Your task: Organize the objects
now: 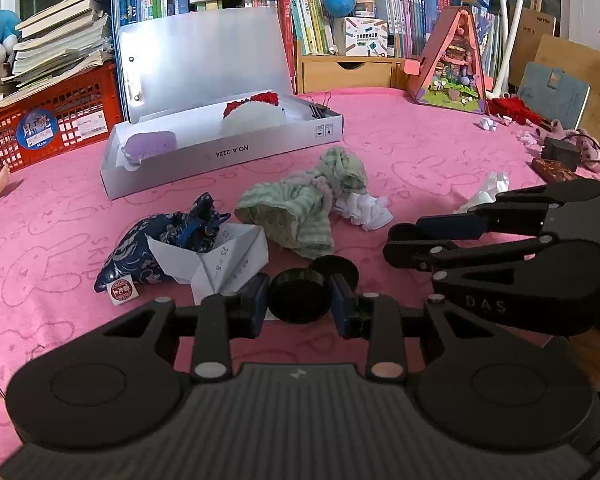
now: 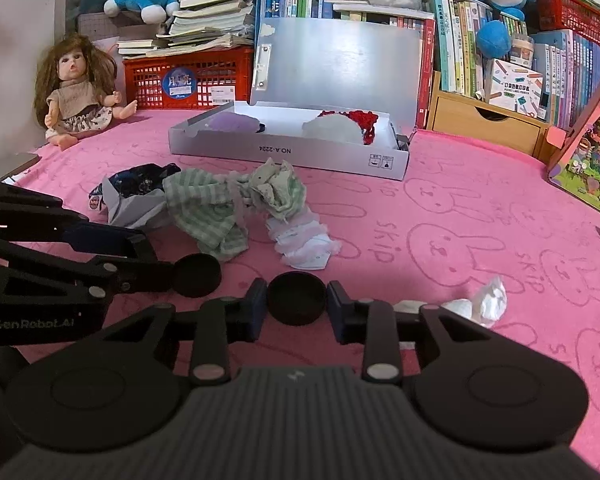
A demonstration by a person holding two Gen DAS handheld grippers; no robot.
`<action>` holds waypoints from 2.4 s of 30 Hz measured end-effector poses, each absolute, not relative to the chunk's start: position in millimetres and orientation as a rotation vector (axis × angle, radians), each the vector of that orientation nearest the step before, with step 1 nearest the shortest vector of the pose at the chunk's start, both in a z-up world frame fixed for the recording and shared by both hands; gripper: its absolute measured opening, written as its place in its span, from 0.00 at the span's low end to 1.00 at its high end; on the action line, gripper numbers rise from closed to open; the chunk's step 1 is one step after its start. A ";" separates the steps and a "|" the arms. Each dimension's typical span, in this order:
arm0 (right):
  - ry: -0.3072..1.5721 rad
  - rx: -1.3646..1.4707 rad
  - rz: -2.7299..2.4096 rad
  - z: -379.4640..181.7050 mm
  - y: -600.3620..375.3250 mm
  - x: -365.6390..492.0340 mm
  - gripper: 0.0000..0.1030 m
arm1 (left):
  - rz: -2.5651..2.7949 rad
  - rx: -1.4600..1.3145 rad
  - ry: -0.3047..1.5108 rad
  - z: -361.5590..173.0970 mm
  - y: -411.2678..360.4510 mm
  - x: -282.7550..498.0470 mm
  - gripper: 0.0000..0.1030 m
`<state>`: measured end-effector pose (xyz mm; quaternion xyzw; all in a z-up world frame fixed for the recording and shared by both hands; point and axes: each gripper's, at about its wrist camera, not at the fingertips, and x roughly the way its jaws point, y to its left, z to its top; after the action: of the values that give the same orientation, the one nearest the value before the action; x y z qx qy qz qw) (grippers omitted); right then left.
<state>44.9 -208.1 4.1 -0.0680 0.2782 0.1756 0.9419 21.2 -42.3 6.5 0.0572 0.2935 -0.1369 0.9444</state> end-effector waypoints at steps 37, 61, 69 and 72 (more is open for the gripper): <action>0.594 0.080 0.315 87.4 -215.0 172.7 0.36 | -0.142 -0.055 0.535 103.1 13.7 142.0 0.37; 0.812 0.202 0.366 41.9 -165.4 291.1 0.36 | -0.017 -0.109 0.700 61.1 37.6 265.3 0.37; 0.837 0.169 0.332 28.7 -162.4 302.8 0.36 | 0.006 -0.117 0.748 44.1 43.3 281.3 0.37; 0.835 0.155 0.311 26.9 -161.7 306.6 0.36 | 0.032 -0.117 0.768 39.3 46.9 289.6 0.37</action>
<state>306.6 -161.7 26.9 0.0751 0.4032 0.1501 0.8996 289.6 46.9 39.3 -0.0570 0.3746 0.0155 0.9253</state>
